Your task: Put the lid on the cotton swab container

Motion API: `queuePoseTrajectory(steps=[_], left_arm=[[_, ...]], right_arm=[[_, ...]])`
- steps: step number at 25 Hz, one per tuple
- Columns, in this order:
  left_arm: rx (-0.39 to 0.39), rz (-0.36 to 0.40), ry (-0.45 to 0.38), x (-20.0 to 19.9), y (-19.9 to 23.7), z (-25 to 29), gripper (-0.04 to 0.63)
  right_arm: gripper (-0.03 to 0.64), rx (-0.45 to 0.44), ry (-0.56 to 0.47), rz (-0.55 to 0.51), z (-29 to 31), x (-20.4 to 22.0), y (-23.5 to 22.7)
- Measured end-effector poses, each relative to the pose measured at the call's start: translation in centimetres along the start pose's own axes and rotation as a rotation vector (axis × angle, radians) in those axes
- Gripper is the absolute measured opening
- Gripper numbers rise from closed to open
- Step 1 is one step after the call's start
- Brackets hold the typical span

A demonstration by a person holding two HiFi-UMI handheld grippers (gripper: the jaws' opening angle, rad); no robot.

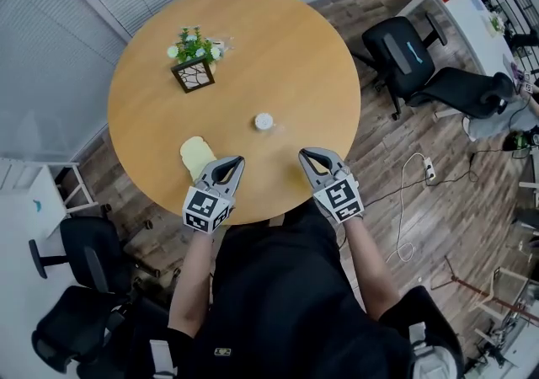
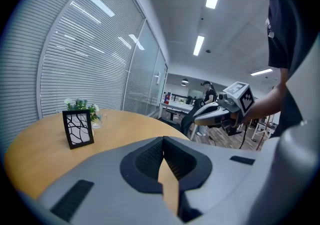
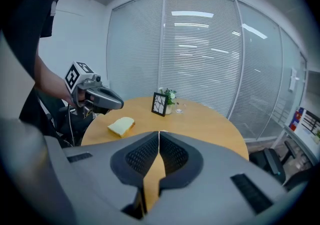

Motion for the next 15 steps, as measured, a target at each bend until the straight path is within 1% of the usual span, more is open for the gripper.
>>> queuePoseTrajectory(steps=[6, 15], left_arm=[[-0.018, -0.001, 0.003, -0.1, 0.6, 2.6, 0.006], [-0.035, -0.024, 0.073, 1.6, 2.8, 5.1, 0.006]], right_arm=[[0.005, -0.051, 0.031, -0.014, 1.4, 1.0, -1.3], [0.005, -0.107, 0.033, -0.007, 5.3, 0.6, -3.0]])
Point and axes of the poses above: the fingertips, and each gripper's own axes: z forward along the fingers, y to its left, x out of its underside, the point moved 6 cm from there along -z, backward along the fingers, and after that the axes turned 10 degrees about y, right-handed, at the moved point
